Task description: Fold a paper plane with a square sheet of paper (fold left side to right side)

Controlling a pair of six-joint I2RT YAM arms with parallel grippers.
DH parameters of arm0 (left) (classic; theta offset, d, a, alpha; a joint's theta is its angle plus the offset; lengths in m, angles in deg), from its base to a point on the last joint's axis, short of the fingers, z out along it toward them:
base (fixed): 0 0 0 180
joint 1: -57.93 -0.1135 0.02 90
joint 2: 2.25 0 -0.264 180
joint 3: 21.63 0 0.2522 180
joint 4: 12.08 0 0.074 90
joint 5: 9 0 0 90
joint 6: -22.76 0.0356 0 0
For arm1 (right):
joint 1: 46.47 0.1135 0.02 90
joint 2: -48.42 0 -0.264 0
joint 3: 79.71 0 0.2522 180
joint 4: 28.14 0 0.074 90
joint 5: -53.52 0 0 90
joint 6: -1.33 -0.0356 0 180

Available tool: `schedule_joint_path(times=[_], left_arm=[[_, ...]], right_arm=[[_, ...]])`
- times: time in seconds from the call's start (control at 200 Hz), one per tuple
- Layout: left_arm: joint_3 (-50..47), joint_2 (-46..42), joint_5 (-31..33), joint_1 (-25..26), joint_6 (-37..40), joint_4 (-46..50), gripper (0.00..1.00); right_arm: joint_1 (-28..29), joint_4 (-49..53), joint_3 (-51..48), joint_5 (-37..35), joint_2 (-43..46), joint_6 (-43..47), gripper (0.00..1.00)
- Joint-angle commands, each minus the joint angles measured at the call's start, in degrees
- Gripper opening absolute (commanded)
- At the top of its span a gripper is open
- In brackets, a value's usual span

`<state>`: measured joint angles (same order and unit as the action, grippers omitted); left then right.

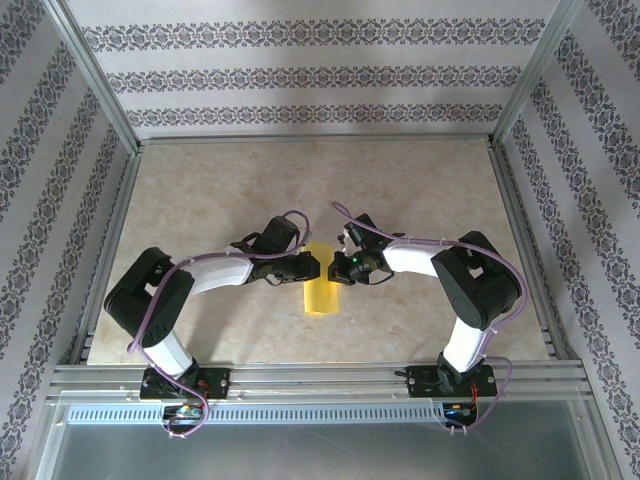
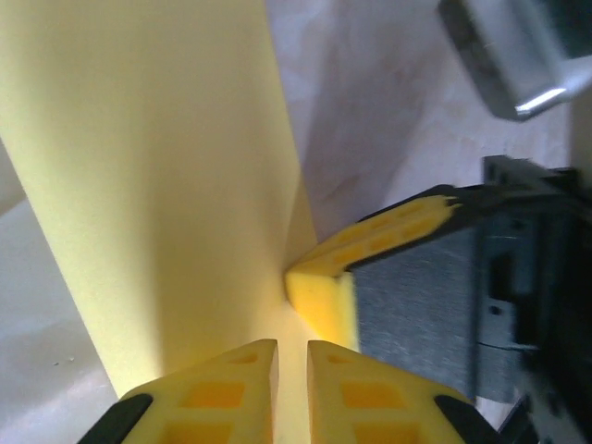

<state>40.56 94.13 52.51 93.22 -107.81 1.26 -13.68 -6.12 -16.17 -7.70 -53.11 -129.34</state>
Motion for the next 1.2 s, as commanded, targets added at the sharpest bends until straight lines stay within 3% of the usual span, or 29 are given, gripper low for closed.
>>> schedule_joint_path(times=[0.0, 0.595, 0.944, 1.194], left_arm=[[-0.67, 1.08, -2.16, -1.34, -0.47, -4.32, 0.14], [-4.85, 3.82, -3.18, -5.90, 1.01, -2.41, 0.10], [-9.61, -2.49, -2.20, -9.59, 4.84, 0.68, 0.08], [-8.54, -7.00, -5.52, -8.48, 4.73, -2.63, 0.07]], right_arm=[[0.51, 4.88, -0.74, -6.01, -3.10, 1.11, 0.00], [0.51, 6.80, -0.73, -7.41, -4.28, 2.26, 0.00], [0.49, 7.01, -0.78, -7.77, -4.11, 2.34, 0.00], [0.60, 6.95, -0.56, -7.66, -3.93, 2.17, 0.00]])
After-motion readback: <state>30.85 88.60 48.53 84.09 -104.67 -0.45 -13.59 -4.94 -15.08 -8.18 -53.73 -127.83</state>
